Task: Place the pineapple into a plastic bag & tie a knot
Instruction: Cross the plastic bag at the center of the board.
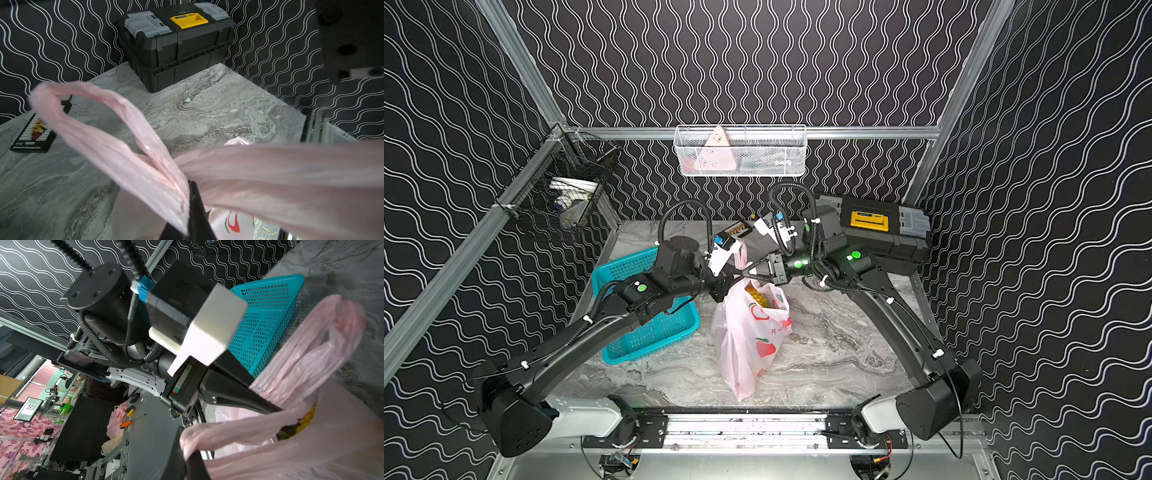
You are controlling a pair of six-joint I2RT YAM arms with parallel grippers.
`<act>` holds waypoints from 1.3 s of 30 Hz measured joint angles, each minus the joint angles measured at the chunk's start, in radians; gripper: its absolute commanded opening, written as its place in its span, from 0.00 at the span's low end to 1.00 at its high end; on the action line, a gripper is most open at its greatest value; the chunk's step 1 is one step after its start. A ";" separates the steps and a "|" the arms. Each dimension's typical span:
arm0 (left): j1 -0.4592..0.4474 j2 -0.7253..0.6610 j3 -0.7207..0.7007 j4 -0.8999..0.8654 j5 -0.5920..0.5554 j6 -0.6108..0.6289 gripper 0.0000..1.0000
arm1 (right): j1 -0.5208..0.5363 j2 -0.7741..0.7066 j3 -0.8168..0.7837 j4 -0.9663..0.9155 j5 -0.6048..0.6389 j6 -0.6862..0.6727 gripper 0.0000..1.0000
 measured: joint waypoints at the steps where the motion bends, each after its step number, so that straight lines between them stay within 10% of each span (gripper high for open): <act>1: 0.000 0.000 0.005 -0.001 0.002 0.001 0.00 | 0.011 0.007 0.013 -0.007 0.006 -0.009 0.00; 18: 0.000 -0.006 -0.035 0.027 0.287 0.079 0.12 | 0.011 0.066 -0.017 0.019 -0.024 -0.016 0.00; 27: -0.003 -0.018 -0.022 -0.067 0.293 0.153 0.43 | -0.006 0.079 -0.090 0.033 -0.053 -0.011 0.00; 39: -0.005 -0.022 -0.043 -0.061 0.298 0.147 0.49 | -0.011 0.103 -0.094 0.071 -0.101 0.019 0.00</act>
